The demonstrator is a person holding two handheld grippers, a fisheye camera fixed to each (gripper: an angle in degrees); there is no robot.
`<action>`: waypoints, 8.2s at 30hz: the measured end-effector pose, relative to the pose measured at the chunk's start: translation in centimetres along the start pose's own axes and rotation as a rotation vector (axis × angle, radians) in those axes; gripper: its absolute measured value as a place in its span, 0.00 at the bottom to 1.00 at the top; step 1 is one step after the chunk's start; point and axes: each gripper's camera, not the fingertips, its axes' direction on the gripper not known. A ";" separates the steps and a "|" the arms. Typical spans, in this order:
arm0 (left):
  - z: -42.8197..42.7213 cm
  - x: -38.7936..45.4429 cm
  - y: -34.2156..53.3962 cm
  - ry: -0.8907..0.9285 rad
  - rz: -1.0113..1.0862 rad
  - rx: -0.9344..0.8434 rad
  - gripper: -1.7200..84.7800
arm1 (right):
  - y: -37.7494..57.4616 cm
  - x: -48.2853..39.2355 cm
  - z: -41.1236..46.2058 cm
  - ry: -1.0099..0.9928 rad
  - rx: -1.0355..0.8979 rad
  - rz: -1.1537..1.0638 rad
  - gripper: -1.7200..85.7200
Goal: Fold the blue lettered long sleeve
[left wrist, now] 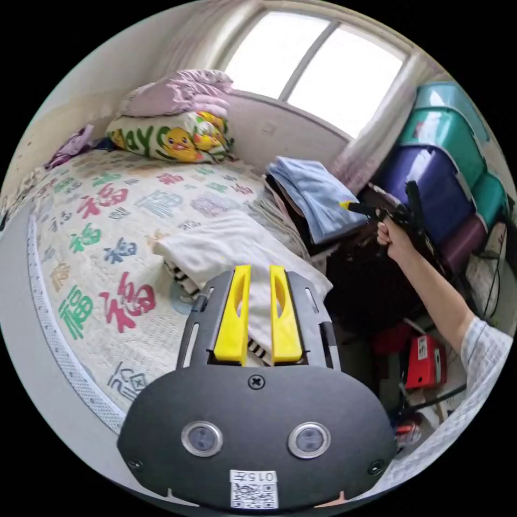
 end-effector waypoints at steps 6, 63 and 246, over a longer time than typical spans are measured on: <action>13.8 3.6 4.4 -0.017 0.054 -0.321 0.11 | 1.3 -6.1 6.1 0.181 -0.137 -0.154 0.20; -41.9 -24.1 8.3 0.230 -0.621 -0.021 0.06 | 38.9 -12.8 -0.3 -1.079 0.191 0.092 0.02; -46.4 -62.0 0.1 -0.402 0.014 -0.694 0.08 | -83.3 -70.6 4.0 -0.367 -0.844 -1.058 0.14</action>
